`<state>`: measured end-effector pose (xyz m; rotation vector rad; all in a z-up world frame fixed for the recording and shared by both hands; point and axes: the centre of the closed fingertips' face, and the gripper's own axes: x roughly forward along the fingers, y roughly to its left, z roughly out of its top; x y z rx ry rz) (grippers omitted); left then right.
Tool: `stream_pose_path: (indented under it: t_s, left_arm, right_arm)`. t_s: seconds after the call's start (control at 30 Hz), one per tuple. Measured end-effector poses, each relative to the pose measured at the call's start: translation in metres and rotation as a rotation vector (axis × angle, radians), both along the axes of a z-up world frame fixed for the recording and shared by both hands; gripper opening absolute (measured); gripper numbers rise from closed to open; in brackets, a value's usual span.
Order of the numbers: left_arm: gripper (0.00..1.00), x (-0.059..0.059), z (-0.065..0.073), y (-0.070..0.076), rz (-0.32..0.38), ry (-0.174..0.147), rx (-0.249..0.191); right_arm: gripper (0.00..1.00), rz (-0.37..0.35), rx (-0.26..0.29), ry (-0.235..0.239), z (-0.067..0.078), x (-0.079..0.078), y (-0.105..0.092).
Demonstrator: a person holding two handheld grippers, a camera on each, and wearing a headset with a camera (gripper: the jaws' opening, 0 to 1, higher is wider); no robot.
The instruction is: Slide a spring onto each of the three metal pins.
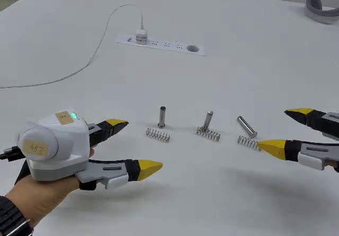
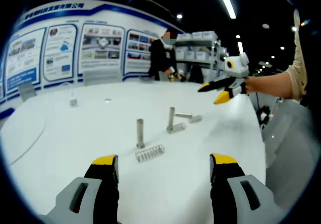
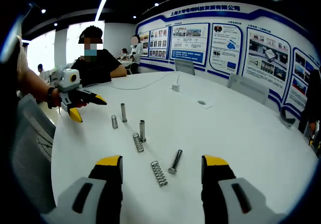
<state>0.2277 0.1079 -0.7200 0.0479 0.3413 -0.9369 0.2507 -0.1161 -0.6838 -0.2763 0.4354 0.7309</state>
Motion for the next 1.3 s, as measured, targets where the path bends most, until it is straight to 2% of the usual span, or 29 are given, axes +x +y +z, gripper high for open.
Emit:
stream_pose_path:
  t_s: [0.37,0.63,0.77,0.8,0.87,1.3]
  left_arm:
    - [0.75,0.001,0.002,0.002,0.008,-0.002,-0.004]
    - [0.75,0.002,0.003,0.000,0.003,-0.004,-0.006]
    - [0.75,0.002,0.003,0.000,0.003,-0.003,-0.005]
    - [0.75,0.002,0.003,0.000,0.003,-0.003,-0.005]
    - [0.75,0.001,0.003,0.000,0.004,-0.003,-0.006]
    - [0.74,0.000,0.004,0.002,0.007,-0.001,-0.001]
  right_arm:
    - [0.62,-0.016,-0.028,0.005,0.004,0.017,-0.002]
    - [0.55,-0.045,-0.050,0.019,0.005,0.033,0.001]
    - [0.50,-0.056,-0.076,0.044,-0.001,0.040,0.005]
    - [0.48,-0.072,-0.096,0.064,-0.005,0.043,0.004]
    - [0.45,-0.074,-0.101,0.068,-0.007,0.047,0.006]
    - [0.29,-0.145,-0.145,0.172,-0.028,0.068,0.009]
